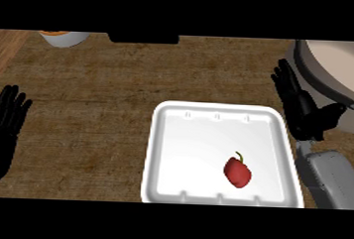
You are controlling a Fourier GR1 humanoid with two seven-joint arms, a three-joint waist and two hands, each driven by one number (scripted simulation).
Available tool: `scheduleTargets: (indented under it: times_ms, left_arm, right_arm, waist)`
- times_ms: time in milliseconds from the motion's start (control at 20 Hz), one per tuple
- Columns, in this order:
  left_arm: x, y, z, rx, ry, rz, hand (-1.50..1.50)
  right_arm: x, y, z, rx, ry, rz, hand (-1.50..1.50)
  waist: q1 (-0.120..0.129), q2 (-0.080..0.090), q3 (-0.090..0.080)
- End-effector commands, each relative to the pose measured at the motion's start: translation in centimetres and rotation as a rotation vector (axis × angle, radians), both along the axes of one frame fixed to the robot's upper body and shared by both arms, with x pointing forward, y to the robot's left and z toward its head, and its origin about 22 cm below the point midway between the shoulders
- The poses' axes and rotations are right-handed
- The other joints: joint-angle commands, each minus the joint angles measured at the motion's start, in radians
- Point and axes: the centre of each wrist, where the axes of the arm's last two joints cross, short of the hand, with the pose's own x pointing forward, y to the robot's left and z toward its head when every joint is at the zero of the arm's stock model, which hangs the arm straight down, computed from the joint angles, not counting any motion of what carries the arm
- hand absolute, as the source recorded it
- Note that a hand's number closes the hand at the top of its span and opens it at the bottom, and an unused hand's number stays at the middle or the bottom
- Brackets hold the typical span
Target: Pick the bell pepper from the tray and place it in the pot
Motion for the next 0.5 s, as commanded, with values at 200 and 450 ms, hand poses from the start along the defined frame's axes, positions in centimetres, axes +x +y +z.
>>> scheduleTargets:
  times_ms: [200, 450]
  left_arm:
    - [3.3, -2.8, 3.1, -0.023, -0.139, 0.005, 0.00]
    - [4.6, -3.8, 3.2, -0.038, -0.132, -0.036, 0.00]
  right_arm:
    - [-1.5, -4.5, 10.4, -0.196, -0.134, 0.317, 1.50]
    - [-3.4, -9.1, 10.2, -0.734, -0.175, 0.043, -1.50]
  waist:
    - [-0.048, 0.007, -0.004]
    - [-0.064, 0.011, -0.005]
